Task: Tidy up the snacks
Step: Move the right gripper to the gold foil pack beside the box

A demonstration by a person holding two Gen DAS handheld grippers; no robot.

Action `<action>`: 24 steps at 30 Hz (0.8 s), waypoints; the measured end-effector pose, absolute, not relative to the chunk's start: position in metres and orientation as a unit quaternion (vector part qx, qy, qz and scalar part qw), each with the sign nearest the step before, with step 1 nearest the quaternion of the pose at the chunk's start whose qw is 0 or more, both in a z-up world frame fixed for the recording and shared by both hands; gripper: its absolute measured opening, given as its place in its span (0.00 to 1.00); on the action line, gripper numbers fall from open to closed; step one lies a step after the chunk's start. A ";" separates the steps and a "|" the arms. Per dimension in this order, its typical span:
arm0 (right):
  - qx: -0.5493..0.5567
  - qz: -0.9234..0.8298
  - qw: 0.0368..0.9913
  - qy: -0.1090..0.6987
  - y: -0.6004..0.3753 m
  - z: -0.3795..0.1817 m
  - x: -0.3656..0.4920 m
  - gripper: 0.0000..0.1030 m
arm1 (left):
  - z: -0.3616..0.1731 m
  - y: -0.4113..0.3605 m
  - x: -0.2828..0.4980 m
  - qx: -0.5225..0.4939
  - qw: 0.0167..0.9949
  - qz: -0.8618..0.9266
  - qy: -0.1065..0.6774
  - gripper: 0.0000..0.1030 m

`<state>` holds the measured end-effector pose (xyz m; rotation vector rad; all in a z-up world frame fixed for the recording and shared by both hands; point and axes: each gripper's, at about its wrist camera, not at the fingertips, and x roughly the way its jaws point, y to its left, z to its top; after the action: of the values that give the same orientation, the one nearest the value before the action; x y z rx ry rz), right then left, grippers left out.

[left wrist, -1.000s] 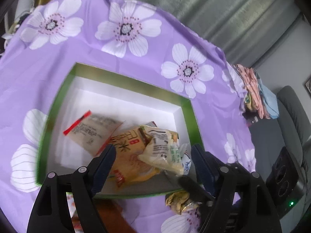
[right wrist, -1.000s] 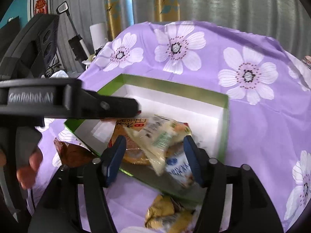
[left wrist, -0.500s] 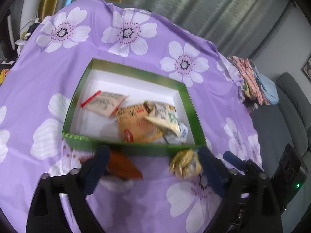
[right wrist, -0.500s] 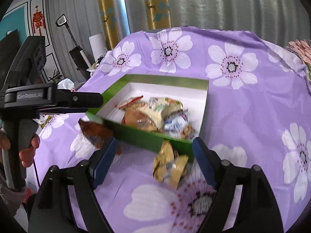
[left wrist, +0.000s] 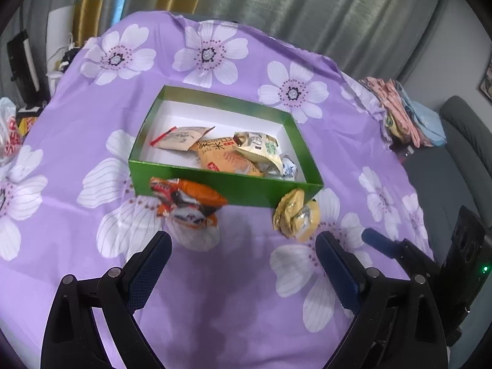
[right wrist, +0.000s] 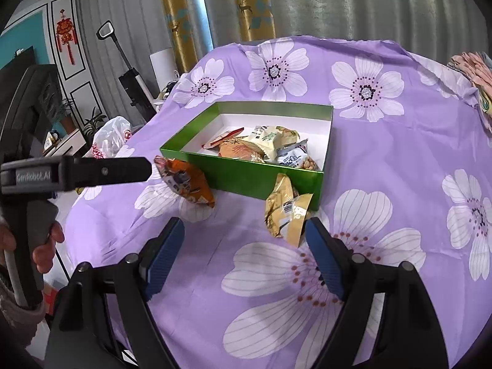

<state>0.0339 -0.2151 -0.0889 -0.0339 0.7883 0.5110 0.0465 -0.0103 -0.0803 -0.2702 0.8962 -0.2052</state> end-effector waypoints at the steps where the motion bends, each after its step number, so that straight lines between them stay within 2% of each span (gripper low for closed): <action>1: -0.016 0.247 0.892 0.379 -0.215 -0.088 0.032 0.80 | -0.079 -0.011 0.044 -0.130 0.888 -0.099 0.431 0.92; 24: -0.024 0.254 0.893 0.371 -0.224 -0.086 0.000 0.81 | -0.070 -0.048 0.015 -0.051 0.904 -0.079 0.417 0.92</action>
<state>-0.0003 -0.2237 -0.0860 -0.0508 0.7689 0.5262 0.0150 -0.0484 -0.0705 -0.1056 0.8615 -0.1636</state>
